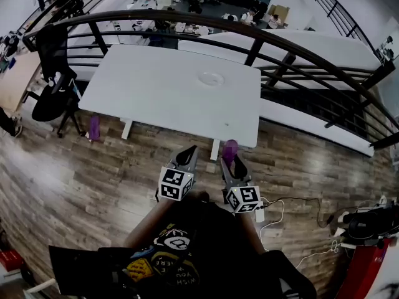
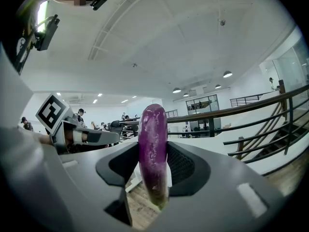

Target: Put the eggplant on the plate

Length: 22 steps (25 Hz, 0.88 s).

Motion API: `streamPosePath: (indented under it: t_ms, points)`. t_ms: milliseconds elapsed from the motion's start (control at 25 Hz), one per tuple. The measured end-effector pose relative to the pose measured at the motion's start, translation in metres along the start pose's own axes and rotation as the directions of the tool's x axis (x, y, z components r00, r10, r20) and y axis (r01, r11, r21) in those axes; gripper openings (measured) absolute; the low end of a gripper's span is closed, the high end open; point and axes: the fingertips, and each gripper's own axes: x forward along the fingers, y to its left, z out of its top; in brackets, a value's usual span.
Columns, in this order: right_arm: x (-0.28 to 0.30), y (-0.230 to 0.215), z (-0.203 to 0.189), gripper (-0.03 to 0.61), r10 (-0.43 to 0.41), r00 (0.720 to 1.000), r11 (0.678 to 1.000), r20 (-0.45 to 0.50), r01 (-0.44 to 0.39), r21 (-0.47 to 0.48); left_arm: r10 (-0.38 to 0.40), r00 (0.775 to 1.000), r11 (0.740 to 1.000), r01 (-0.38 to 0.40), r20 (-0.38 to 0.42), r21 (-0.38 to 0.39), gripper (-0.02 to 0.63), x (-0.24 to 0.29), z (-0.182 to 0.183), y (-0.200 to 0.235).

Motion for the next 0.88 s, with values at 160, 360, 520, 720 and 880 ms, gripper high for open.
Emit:
streamPosePath:
  t_ms: [160, 360, 520, 720, 880]
  points:
    - [0.001, 0.007, 0.001, 0.190, 0.008, 1.000, 1.000, 0.000, -0.008, 0.000, 0.006, 1.000, 1.000, -0.006, 0.016, -0.005, 0.005, -0.002, 0.002, 0.006]
    - [0.002, 0.014, 0.001, 0.192, 0.034, 0.999, 0.999, 0.026, -0.035, 0.039, 0.002, 1.000, 1.000, -0.002, 0.023, -0.016, 0.005, -0.009, -0.001, 0.008]
    - [0.014, 0.020, 0.000, 0.192, 0.039, 0.999, 0.999, 0.010, -0.039, 0.030, 0.014, 1.000, 1.000, -0.013, 0.017, -0.025, 0.005, -0.017, 0.000, 0.023]
    - [0.033, 0.035, 0.000, 0.192, 0.042, 0.999, 0.999, 0.001, -0.042, 0.002, 0.001, 0.999, 1.000, 0.000, 0.038, -0.026, 0.005, -0.024, 0.006, 0.042]
    - [0.042, 0.048, -0.001, 0.192, 0.031, 1.000, 0.999, -0.003, -0.031, -0.016, -0.034, 0.999, 0.999, 0.035, 0.027, -0.027, 0.005, -0.025, 0.001, 0.050]
